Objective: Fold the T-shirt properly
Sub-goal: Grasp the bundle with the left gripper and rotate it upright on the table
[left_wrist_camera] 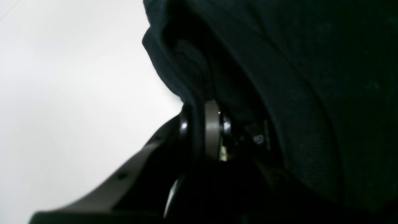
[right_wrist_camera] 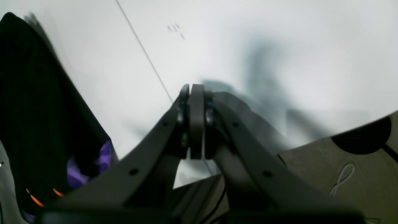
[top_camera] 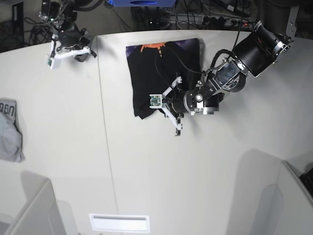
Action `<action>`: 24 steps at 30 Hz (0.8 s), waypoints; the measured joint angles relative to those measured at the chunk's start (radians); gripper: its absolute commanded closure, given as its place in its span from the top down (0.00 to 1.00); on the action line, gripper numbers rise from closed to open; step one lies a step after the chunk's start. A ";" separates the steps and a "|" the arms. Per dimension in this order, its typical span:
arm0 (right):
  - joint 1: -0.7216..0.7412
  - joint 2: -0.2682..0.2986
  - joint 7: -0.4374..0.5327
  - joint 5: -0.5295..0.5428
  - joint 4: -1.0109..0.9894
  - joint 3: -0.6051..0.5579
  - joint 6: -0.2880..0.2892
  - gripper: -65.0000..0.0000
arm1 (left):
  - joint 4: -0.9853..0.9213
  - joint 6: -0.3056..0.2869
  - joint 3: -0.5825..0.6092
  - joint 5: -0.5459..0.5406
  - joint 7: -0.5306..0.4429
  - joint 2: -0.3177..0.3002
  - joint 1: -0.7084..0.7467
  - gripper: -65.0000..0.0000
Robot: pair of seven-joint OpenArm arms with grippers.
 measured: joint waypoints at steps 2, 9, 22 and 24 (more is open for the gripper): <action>0.000 0.000 0.000 0.000 0.000 0.000 0.000 0.00 | 0.000 0.000 -0.002 0.000 0.003 0.001 0.000 0.00; 0.005 0.000 0.001 0.000 0.000 0.000 0.000 0.00 | 0.002 0.000 0.003 -0.002 0.003 0.010 0.009 0.00; 0.008 0.000 0.002 0.000 0.000 0.000 0.000 0.00 | 0.001 0.000 0.005 -0.007 0.003 0.010 0.008 0.00; 0.008 0.000 0.002 0.000 0.000 0.000 0.000 0.00 | 0.001 0.000 0.005 -0.008 0.003 0.010 0.006 0.00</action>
